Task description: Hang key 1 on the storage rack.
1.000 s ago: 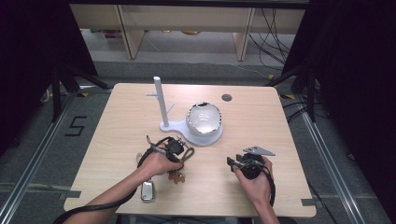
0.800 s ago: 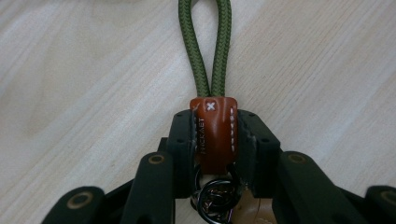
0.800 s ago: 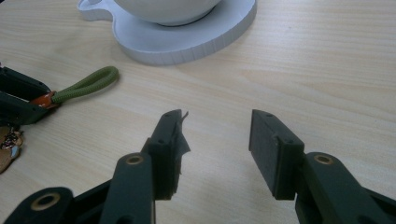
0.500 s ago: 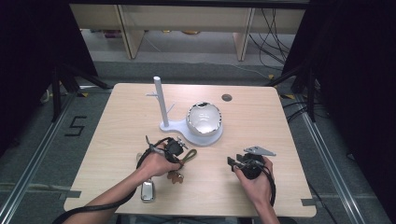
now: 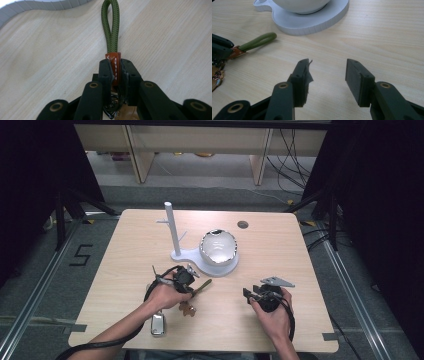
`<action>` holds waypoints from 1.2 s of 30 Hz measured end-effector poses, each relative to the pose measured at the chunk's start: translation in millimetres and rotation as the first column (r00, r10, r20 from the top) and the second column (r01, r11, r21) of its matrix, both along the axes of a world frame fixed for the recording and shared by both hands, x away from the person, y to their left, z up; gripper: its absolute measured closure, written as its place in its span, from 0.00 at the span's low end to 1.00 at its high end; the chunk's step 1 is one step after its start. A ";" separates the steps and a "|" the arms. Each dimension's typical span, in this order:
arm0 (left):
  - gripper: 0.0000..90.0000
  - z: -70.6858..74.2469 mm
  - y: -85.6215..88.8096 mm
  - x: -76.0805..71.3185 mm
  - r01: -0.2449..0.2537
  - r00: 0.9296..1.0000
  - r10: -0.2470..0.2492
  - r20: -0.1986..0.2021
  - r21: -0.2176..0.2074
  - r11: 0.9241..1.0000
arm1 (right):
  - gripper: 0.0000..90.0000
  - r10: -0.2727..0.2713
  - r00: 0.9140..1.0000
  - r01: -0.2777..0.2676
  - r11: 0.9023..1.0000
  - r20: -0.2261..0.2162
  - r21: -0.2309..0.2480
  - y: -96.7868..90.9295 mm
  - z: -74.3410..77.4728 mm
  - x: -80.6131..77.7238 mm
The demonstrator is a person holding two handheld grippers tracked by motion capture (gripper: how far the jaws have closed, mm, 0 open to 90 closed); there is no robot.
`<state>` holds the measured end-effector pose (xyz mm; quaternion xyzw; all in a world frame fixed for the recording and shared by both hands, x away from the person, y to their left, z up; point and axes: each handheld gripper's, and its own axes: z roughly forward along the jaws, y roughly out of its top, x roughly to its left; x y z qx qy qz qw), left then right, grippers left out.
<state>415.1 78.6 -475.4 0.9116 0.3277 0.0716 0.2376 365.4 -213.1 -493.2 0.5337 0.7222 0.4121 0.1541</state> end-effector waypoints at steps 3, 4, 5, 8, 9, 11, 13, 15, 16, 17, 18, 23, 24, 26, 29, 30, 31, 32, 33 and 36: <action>0.77 0.3 -2.0 3.6 -0.012 0.999 0.011 -0.036 -0.020 1.000 | 0.61 0.003 1.000 -0.003 1.000 -0.004 0.001 -0.7 -0.6 0.4; 0.78 0.0 -2.6 3.4 -0.014 0.999 0.013 -0.047 -0.012 1.000 | 0.61 0.003 1.000 -0.003 1.000 -0.003 -0.001 -0.6 -0.8 0.5; 0.78 0.0 -2.6 3.4 -0.014 0.999 0.013 -0.047 -0.012 1.000 | 0.61 0.003 1.000 -0.003 1.000 -0.003 -0.001 -0.6 -0.8 0.5; 0.80 -1.4 -2.7 6.0 0.040 0.998 -0.037 -0.054 0.041 0.998 | 0.61 0.001 1.000 -0.001 1.000 -0.001 -0.001 0.0 -0.1 0.1; 0.79 -2.5 -3.2 4.9 0.034 0.998 -0.032 -0.063 0.043 0.998 | 0.61 0.000 1.000 0.000 1.000 -0.001 -0.002 -0.2 0.2 0.0; 0.76 -4.1 -3.3 5.3 0.044 0.998 -0.041 -0.053 0.050 0.998 | 0.61 -0.009 1.000 0.008 1.000 -0.011 -0.019 -0.7 1.5 -0.9; 0.75 -4.9 -3.8 5.5 0.041 0.998 -0.038 -0.055 0.047 0.998 | 0.60 0.001 1.000 -0.001 1.000 0.001 -0.006 -0.6 -0.4 0.1; 0.73 -5.3 -4.1 6.1 0.048 0.997 -0.045 -0.060 0.054 0.997 | 0.60 -0.006 1.000 0.005 1.000 -0.011 -0.007 0.5 -0.9 0.3; 0.72 -5.3 -4.1 6.1 0.048 0.997 -0.045 -0.060 0.054 0.997 | 0.60 -0.001 1.000 0.001 1.000 -0.012 -0.014 0.3 -0.4 0.0; 0.70 -5.1 -4.7 6.4 0.047 0.997 -0.044 -0.068 0.053 0.997 | 0.60 0.000 1.000 0.000 1.000 -0.014 -0.013 0.5 -0.2 -0.1; 0.70 -5.1 -4.7 6.4 0.047 0.997 -0.044 -0.068 0.053 0.997 | 0.60 0.000 1.000 0.000 1.000 -0.014 -0.013 0.5 -0.2 -0.1; 0.79 -5.3 -5.7 6.4 0.056 0.997 -0.052 -0.051 0.085 0.995 | 0.60 0.000 1.000 0.000 1.000 -0.013 -0.013 0.7 -0.4 0.0; 0.80 -5.3 -5.7 6.4 0.056 0.997 -0.052 -0.051 0.085 0.995 | 0.60 0.000 1.000 0.000 1.000 -0.013 -0.013 0.7 -0.4 0.0; 0.81 -5.4 -7.0 5.2 0.067 0.997 -0.064 -0.037 0.096 0.993 | 0.60 -0.002 1.000 0.002 1.000 -0.019 -0.022 0.7 0.3 -0.7; 0.85 -5.1 -6.4 2.1 0.065 0.998 -0.064 -0.006 0.093 0.994 | 0.60 -0.001 1.000 0.001 1.000 -0.019 -0.021 0.3 0.1 -0.9; 0.86 -5.1 -6.4 2.1 0.065 0.998 -0.064 -0.006 0.093 0.994 | 0.60 -0.001 1.000 0.001 1.000 -0.019 -0.021 0.3 0.1 -0.9; 0.86 -3.8 -3.7 2.5 0.059 0.998 -0.059 -0.002 0.080 0.995 | 0.60 -0.002 1.000 0.002 1.000 -0.021 -0.020 0.2 0.0 -0.9; 0.87 -2.6 -1.0 2.9 0.046 0.999 -0.047 0.002 0.061 0.997 | 0.59 -0.003 1.000 0.003 1.000 -0.022 -0.021 0.0 -0.2 -0.9; 0.89 -2.3 0.6 3.1 0.042 0.999 -0.042 0.001 0.053 0.998 | 0.59 -0.004 1.000 0.003 1.000 -0.021 -0.022 0.0 -0.5 -0.8; 0.89 -3.7 2.6 2.7 0.012 1.000 -0.012 -0.002 0.017 1.000 | 0.59 0.011 1.000 -0.012 1.000 -0.012 -0.005 1.0 -1.6 0.1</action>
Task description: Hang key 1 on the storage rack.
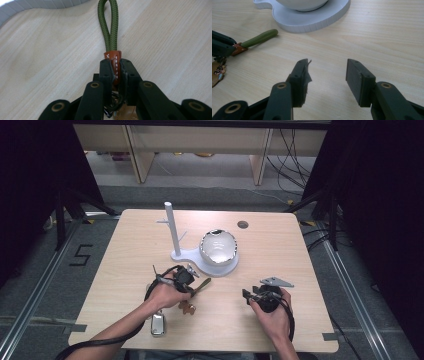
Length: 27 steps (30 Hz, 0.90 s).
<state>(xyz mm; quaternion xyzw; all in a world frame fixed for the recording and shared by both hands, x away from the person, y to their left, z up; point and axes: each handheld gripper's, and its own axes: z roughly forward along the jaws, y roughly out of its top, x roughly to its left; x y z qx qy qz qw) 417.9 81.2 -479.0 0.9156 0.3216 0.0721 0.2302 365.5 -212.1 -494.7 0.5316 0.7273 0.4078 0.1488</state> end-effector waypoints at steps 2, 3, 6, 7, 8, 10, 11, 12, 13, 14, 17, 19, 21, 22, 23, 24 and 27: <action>0.90 -0.2 0.6 0.0 -0.008 1.000 0.008 0.000 -0.006 1.000 | 0.59 -0.027 0.999 0.027 0.999 -0.027 0.021 3.4 1.6 -2.5; 0.90 -0.8 0.7 0.1 -0.013 1.000 0.013 -0.001 -0.015 1.000 | 0.59 -0.025 0.999 0.026 1.000 -0.021 0.016 3.2 1.2 -1.9; 0.90 0.3 2.6 0.8 -0.028 1.000 0.028 0.014 -0.018 0.999 | 0.59 -0.027 0.999 0.027 1.000 -0.023 0.014 2.6 1.2 -2.0; 0.90 0.7 3.4 1.4 -0.026 1.000 0.026 0.018 -0.025 0.999 | 0.59 -0.012 1.000 0.012 1.000 0.003 -0.018 -0.3 0.9 -0.8; 0.90 1.8 4.0 1.3 -0.029 0.999 0.029 0.021 -0.027 0.999 | 0.59 -0.012 1.000 0.012 1.000 0.003 -0.018 -0.3 0.9 -0.8; 0.90 6.0 7.1 -0.3 -0.039 0.998 0.041 0.039 -0.060 0.997 | 0.59 -0.012 1.000 0.012 1.000 -0.008 -0.006 -0.7 1.0 -1.1; 0.90 6.0 7.1 -0.3 -0.039 0.998 0.041 0.039 -0.060 0.997 | 0.59 -0.009 1.000 0.009 1.000 0.000 0.003 -1.0 0.3 -0.5; 0.90 8.2 9.8 -1.4 -0.041 0.998 0.044 0.048 -0.075 0.996 | 0.59 -0.009 1.000 0.009 1.000 0.000 0.003 -1.0 0.3 -0.5; 0.90 10.4 12.8 -3.0 -0.046 0.997 0.052 0.056 -0.092 0.995 | 0.59 -0.011 1.000 0.011 1.000 0.002 -0.001 -1.4 0.3 -0.6; 0.90 12.4 17.0 -5.4 -0.051 0.996 0.060 0.073 -0.118 0.992 | 0.59 -0.012 1.000 0.012 1.000 -0.001 -0.004 -1.5 0.5 -1.1; 0.90 15.3 23.2 -9.8 -0.061 0.992 0.078 0.100 -0.160 0.985 | 0.59 -0.006 1.000 0.006 1.000 0.006 0.003 -1.2 0.4 -0.9; 0.90 19.2 29.7 -13.2 -0.065 0.989 0.090 0.121 -0.194 0.979 | 0.59 -0.006 1.000 0.006 1.000 0.012 0.002 -0.7 1.0 -1.0; 0.90 23.1 37.8 -18.1 -0.075 0.980 0.117 0.162 -0.245 0.967 | 0.59 -0.010 1.000 0.011 1.000 0.016 -0.002 -0.2 2.0 -1.5; 0.90 23.1 37.8 -18.1 -0.075 0.980 0.117 0.162 -0.245 0.967 | 0.59 -0.010 1.000 0.011 1.000 0.016 -0.002 -0.2 2.0 -1.5; 0.90 26.2 44.1 -21.1 -0.076 0.977 0.126 0.169 -0.274 0.959 | 0.59 -0.014 1.000 0.014 1.000 0.012 -0.001 0.2 2.5 -2.1; 0.90 26.2 44.1 -21.1 -0.076 0.977 0.126 0.169 -0.274 0.959 | 0.59 -0.014 1.000 0.014 1.000 0.012 -0.001 0.2 2.5 -2.1; 0.90 28.9 53.9 -26.8 -0.099 0.969 0.166 0.182 -0.327 0.940 | 0.59 -0.017 1.000 0.017 1.000 0.023 -0.010 0.2 2.5 -2.1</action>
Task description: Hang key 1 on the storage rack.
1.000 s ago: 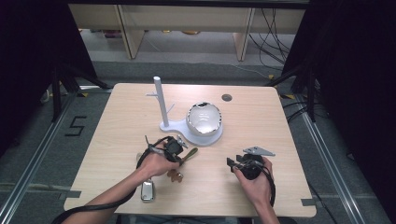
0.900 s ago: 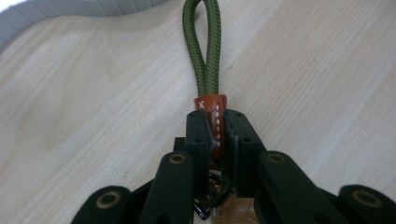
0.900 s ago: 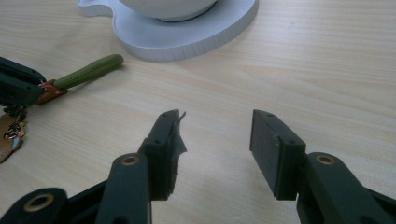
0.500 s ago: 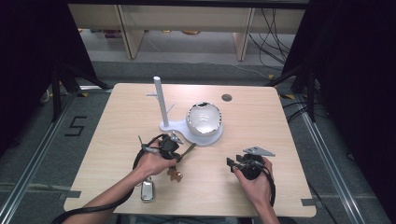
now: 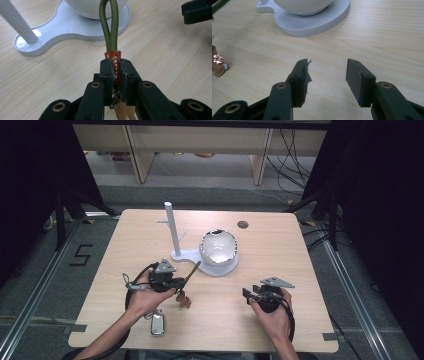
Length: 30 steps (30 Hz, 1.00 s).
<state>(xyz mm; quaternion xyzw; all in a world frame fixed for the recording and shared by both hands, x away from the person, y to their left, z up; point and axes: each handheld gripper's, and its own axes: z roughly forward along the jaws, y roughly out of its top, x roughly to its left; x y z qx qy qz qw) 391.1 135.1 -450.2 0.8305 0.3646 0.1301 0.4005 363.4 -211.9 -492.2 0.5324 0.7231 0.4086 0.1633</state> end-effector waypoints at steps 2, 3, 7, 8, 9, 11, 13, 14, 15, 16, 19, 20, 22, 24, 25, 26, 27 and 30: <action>0.90 0.9 3.2 -1.4 -0.013 1.000 0.013 0.015 -0.014 1.000 | 0.59 0.004 1.000 -0.004 1.000 0.006 0.010 0.1 -0.6 0.4; 0.90 1.8 5.7 -2.5 -0.024 0.999 0.024 0.027 -0.023 0.999 | 0.59 0.008 1.000 -0.008 1.000 0.006 0.013 -0.1 -0.3 0.1; 0.90 5.2 14.3 -5.8 -0.051 0.997 0.055 0.050 -0.072 0.996 | 0.59 -0.012 1.000 0.012 1.000 0.004 0.014 0.8 -0.4 -0.3; 0.90 6.5 16.0 -7.2 -0.071 0.996 0.076 0.055 -0.096 0.993 | 0.59 -0.015 1.000 0.015 1.000 -0.003 0.004 0.0 0.9 -1.2; 0.90 7.1 18.0 -7.5 -0.072 0.995 0.078 0.064 -0.101 0.992 | 0.59 -0.003 1.000 0.004 1.000 0.004 -0.006 -1.2 0.7 -0.6; 0.90 9.0 21.0 -8.8 -0.093 0.992 0.101 0.073 -0.109 0.990 | 0.59 -0.003 1.000 0.003 1.000 0.004 -0.005 -1.2 0.7 -0.6; 0.90 10.5 24.8 -9.8 -0.110 0.988 0.123 0.095 -0.135 0.985 | 0.59 -0.005 1.000 0.005 1.000 -0.003 0.009 -0.4 1.3 -1.7; 0.90 11.1 26.0 -9.9 -0.116 0.986 0.132 0.103 -0.148 0.982 | 0.59 -0.012 1.000 0.012 1.000 -0.013 0.018 0.6 1.7 -2.6; 0.90 11.5 27.0 -9.7 -0.116 0.985 0.134 0.109 -0.159 0.980 | 0.59 -0.016 1.000 0.017 1.000 -0.018 0.021 1.1 2.0 -3.0; 0.90 12.4 28.0 -10.5 -0.126 0.982 0.147 0.119 -0.164 0.978 | 0.59 -0.003 1.000 0.003 1.000 -0.001 0.011 -0.1 1.4 -1.7; 0.90 13.2 30.8 -9.9 -0.129 0.976 0.157 0.148 -0.186 0.974 | 0.59 -0.004 1.000 0.004 1.000 0.000 0.011 0.4 1.2 -1.4; 0.90 14.1 32.1 -9.7 -0.142 0.972 0.174 0.157 -0.195 0.971 | 0.59 -0.003 1.000 0.003 1.000 0.011 0.000 0.1 -0.1 0.0; 0.90 15.3 34.7 -8.4 -0.150 0.966 0.190 0.176 -0.215 0.965 | 0.59 -0.003 1.000 0.003 1.000 0.014 0.000 0.2 -0.2 0.0; 0.90 18.0 37.5 -7.5 -0.164 0.959 0.210 0.190 -0.231 0.959 | 0.59 -0.003 1.000 0.003 1.000 0.014 0.001 0.1 -0.3 0.0; 0.90 19.9 39.0 -7.1 -0.174 0.954 0.223 0.198 -0.236 0.956 | 0.59 -0.003 1.000 0.003 1.000 0.015 0.002 0.1 -0.3 0.0; 0.90 21.1 40.4 -6.2 -0.178 0.952 0.230 0.204 -0.241 0.954 | 0.59 -0.002 1.000 0.002 1.000 0.009 0.002 -0.2 0.8 -0.9; 0.90 22.1 41.6 -5.0 -0.180 0.948 0.236 0.213 -0.253 0.951 | 0.59 -0.028 0.999 0.029 0.999 -0.029 0.031 2.7 2.5 -3.7; 0.90 25.6 45.7 -2.0 -0.198 0.937 0.263 0.230 -0.271 0.942 | 0.59 -0.002 1.000 0.002 1.000 0.016 -0.005 -0.4 1.4 -1.3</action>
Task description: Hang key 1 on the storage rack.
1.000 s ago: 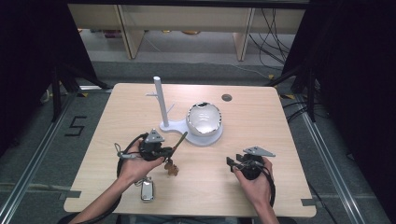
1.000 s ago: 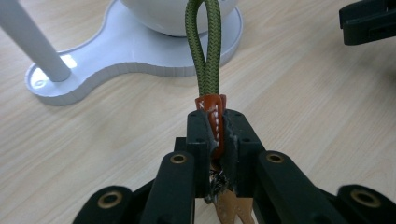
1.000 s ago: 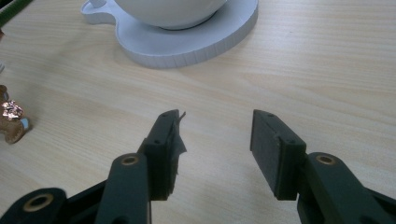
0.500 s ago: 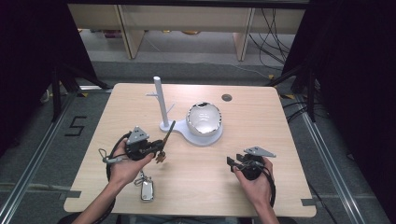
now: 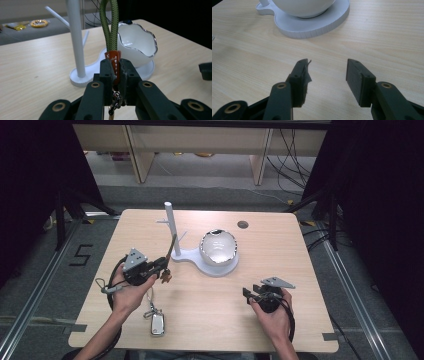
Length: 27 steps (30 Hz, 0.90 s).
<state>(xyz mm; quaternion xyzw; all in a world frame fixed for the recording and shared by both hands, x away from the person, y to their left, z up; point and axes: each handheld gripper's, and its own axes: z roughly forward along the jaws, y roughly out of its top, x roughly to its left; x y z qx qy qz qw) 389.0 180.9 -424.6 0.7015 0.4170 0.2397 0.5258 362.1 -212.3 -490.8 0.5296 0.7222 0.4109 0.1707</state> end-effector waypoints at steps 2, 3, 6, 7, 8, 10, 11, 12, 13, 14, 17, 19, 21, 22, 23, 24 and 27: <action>0.90 2.6 4.1 2.2 -0.019 1.000 0.019 0.017 -0.007 1.000 | 0.59 -0.012 1.000 0.013 0.999 -0.021 0.041 3.1 -0.4 -1.1; 0.90 3.3 5.1 2.8 -0.029 0.999 0.030 0.023 -0.009 1.000 | 0.59 -0.014 1.000 0.015 0.999 -0.018 0.042 3.4 -0.7 -0.9; 0.90 6.3 10.9 5.5 -0.055 0.998 0.056 0.036 -0.018 0.998 | 0.59 -0.015 1.000 0.015 0.999 -0.016 0.046 4.1 -1.2 -0.7; 0.90 7.3 12.4 6.3 -0.062 0.997 0.063 0.039 -0.025 0.998 | 0.59 -0.015 1.000 0.015 1.000 -0.004 0.022 3.4 -1.9 0.4; 0.90 8.7 14.1 6.9 -0.073 0.996 0.075 0.050 -0.030 0.997 | 0.59 -0.002 1.000 0.002 1.000 0.008 0.003 1.7 -2.0 1.2; 0.90 11.9 17.3 8.4 -0.089 0.994 0.091 0.061 -0.039 0.995 | 0.59 -0.020 1.000 0.020 0.999 -0.012 0.029 4.3 -2.1 0.3; 0.90 11.9 17.3 8.4 -0.089 0.994 0.091 0.061 -0.039 0.995 | 0.59 -0.020 1.000 0.020 0.999 -0.012 0.029 4.3 -2.1 0.3; 0.90 14.2 19.7 10.3 -0.100 0.993 0.102 0.062 -0.035 0.994 | 0.59 -0.021 1.000 0.021 0.999 -0.011 0.029 4.3 -2.0 0.3; 0.90 14.2 19.7 10.3 -0.100 0.993 0.102 0.062 -0.035 0.994 | 0.59 -0.021 1.000 0.021 0.999 -0.011 0.029 4.3 -2.0 0.3; 0.90 15.2 21.7 12.5 -0.113 0.991 0.115 0.066 -0.036 0.993 | 0.59 -0.004 1.000 0.004 1.000 0.006 0.004 2.0 -1.9 1.4; 0.90 15.3 23.6 14.4 -0.125 0.990 0.127 0.068 -0.042 0.991 | 0.59 -0.015 1.000 0.016 1.000 -0.003 0.023 3.7 -1.8 0.3; 0.90 15.5 26.3 16.2 -0.142 0.987 0.145 0.071 -0.048 0.989 | 0.59 -0.003 1.000 0.003 1.000 0.008 0.004 1.8 -2.0 1.3; 0.90 15.6 26.9 16.4 -0.147 0.986 0.150 0.075 -0.047 0.988 | 0.59 -0.003 1.000 0.003 1.000 0.008 0.004 1.6 -2.0 1.3; 0.90 15.5 27.3 16.2 -0.148 0.985 0.152 0.077 -0.052 0.988 | 0.59 -0.021 1.000 0.022 0.999 -0.013 0.032 4.0 -1.9 0.0; 0.90 15.6 28.0 15.8 -0.154 0.984 0.158 0.082 -0.051 0.987 | 0.59 -0.021 1.000 0.022 0.999 -0.013 0.032 4.0 -1.9 0.0; 0.90 16.0 28.5 15.0 -0.161 0.983 0.165 0.082 -0.056 0.985 | 0.59 -0.021 1.000 0.022 0.999 -0.011 0.031 3.8 -2.1 0.1; 0.90 17.6 30.0 12.4 -0.166 0.981 0.171 0.095 -0.052 0.985 | 0.59 -0.018 1.000 0.018 0.999 -0.015 0.036 3.2 -1.3 -0.5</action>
